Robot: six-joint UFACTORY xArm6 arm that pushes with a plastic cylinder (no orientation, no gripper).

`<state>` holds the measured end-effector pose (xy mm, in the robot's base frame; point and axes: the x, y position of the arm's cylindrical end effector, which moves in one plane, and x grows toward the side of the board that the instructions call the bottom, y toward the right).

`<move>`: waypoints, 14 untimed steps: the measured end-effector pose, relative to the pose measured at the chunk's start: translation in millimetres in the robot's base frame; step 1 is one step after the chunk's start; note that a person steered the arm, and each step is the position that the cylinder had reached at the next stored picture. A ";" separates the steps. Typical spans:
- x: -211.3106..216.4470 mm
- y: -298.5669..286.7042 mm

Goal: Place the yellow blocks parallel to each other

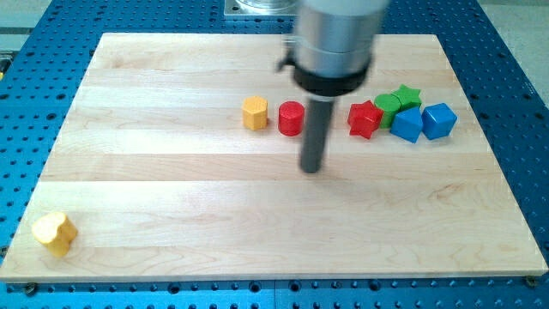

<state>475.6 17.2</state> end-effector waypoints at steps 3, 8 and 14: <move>-95.6 -70.8; -14.9 101.6; 141.1 -247.5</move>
<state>616.7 -230.4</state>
